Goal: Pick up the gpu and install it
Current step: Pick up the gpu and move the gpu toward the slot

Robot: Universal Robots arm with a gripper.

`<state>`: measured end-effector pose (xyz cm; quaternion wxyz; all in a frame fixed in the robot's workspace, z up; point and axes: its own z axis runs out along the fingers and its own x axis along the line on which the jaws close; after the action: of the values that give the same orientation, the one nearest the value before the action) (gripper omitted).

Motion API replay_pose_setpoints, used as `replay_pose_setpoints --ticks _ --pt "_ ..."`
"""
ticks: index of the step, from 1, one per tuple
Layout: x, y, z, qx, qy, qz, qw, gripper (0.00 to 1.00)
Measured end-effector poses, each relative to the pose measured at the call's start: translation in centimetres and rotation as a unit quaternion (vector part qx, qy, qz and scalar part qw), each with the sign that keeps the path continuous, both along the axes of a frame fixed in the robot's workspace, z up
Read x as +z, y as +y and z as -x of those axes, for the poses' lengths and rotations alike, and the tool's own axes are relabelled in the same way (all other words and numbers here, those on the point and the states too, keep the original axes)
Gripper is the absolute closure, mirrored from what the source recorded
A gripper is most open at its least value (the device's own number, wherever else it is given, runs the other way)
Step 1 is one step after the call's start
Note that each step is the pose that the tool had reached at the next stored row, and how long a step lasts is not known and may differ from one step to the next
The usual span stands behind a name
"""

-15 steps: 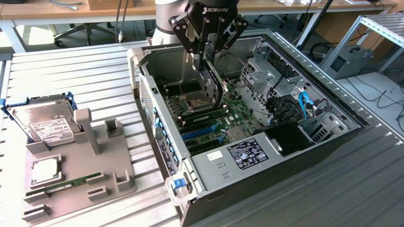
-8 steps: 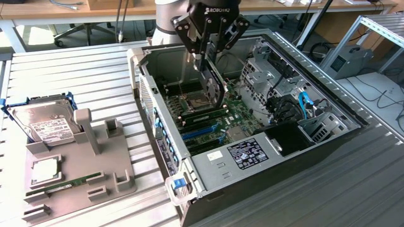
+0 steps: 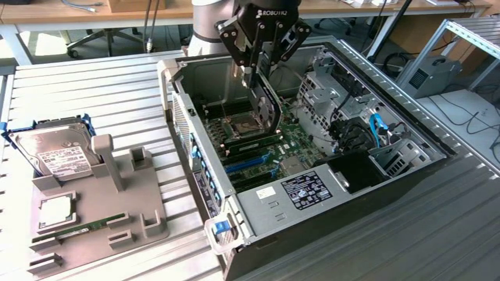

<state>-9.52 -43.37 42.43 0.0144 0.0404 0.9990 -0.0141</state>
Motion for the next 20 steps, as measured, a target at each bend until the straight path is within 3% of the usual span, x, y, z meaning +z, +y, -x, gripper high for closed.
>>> replay_pose_setpoints --ticks 20 --pt "-0.15 0.00 -1.04 0.000 0.0000 0.0000 1.0000 0.73"
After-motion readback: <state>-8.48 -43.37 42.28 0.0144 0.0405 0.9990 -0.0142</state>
